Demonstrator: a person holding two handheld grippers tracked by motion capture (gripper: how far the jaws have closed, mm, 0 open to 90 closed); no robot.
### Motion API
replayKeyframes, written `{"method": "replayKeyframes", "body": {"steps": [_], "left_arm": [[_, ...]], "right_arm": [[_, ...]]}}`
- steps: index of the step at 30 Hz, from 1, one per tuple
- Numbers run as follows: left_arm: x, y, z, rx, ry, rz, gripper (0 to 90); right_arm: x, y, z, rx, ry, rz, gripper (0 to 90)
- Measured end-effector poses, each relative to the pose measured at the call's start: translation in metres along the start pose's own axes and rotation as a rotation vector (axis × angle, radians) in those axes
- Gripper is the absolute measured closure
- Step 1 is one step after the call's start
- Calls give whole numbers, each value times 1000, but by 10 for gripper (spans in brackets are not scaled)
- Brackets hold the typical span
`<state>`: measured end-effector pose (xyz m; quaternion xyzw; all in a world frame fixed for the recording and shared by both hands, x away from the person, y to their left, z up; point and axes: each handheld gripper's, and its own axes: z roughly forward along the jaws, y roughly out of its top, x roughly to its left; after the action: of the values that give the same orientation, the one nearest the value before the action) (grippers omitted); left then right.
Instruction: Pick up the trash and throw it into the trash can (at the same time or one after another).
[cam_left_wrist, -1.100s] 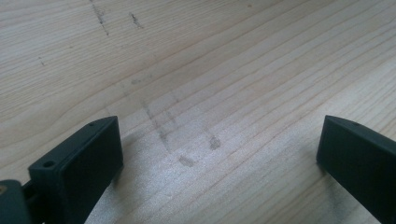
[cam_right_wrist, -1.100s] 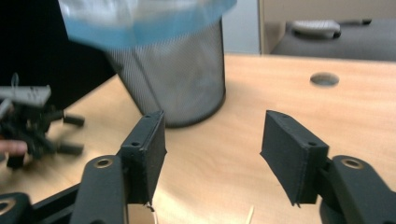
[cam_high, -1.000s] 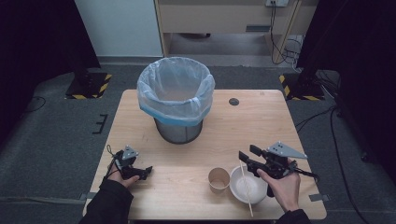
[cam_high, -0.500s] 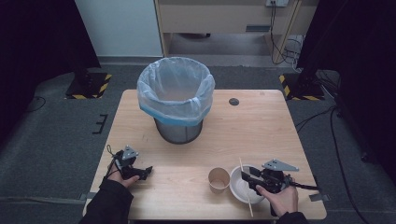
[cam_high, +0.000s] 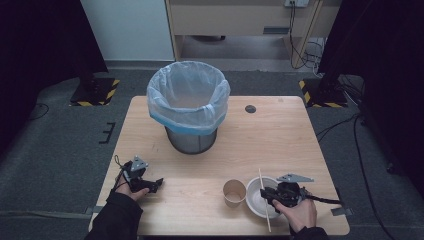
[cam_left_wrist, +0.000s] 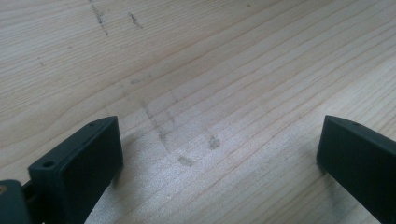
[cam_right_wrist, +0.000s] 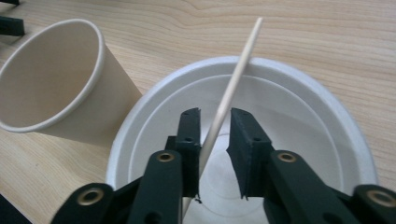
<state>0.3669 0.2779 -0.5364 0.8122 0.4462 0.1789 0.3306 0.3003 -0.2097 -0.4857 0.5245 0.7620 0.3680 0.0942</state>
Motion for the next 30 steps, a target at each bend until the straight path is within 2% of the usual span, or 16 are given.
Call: {"method": "replayKeyframes", "body": {"steps": [5, 9, 17, 21, 30], "left_arm": [[0, 0, 0, 0, 0, 0, 0], [0, 0, 0, 1, 0, 0, 0], [0, 0, 0, 0, 0, 0, 0], [0, 0, 0, 0, 0, 0, 0], [0, 0, 0, 1, 0, 0, 0]], "right_arm": [[-4, -1, -1, 8, -16, 49, 801], [-7, -1, -1, 16, -30, 50, 854], [-9, 0, -3, 21, -20, 54, 858], [-9, 4, -8, -31, 1, 64, 858], [-11, 16, -24, -229, 71, 94, 859]]}}
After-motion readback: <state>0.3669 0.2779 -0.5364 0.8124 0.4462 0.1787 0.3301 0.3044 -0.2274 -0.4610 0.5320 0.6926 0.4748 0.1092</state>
